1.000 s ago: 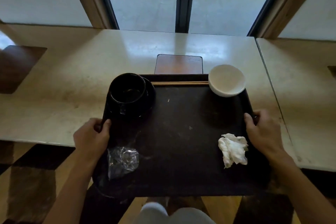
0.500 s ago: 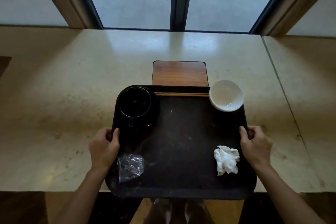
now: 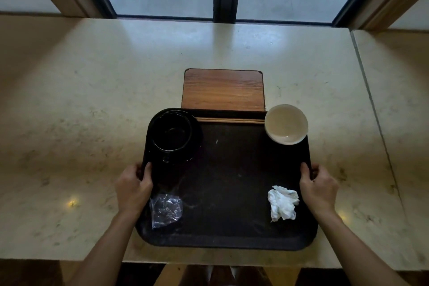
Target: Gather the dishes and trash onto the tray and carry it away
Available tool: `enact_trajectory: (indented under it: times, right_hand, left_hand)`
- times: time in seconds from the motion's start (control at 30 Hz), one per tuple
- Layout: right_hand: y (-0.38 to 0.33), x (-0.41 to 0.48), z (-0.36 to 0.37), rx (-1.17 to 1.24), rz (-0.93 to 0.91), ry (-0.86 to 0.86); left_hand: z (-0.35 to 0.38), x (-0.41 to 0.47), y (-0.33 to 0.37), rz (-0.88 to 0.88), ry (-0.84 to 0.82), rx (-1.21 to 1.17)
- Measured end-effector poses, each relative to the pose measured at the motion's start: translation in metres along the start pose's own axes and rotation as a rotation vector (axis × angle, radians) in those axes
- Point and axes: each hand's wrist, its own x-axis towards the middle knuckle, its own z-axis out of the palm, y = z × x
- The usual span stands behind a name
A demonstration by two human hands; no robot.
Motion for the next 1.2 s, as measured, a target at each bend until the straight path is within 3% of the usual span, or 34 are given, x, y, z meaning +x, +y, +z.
enact_trajectory:
  times: [0.8,0.97,1.2]
  right_hand:
    - [-0.013,0.027,0.023,-0.074,0.003,-0.07]
    - [-0.014,0.028,0.018,-0.114,-0.005,-0.148]
    - [-0.009,0.01,-0.001,-0.008,0.09,-0.186]
  left_hand:
    - [0.014,0.032,0.013,-0.065,-0.083,0.024]
    - [0.004,0.04,0.011,-0.097,-0.211,0.042]
    - [-0.02,0.022,0.018,-0.181,-0.258,-0.172]
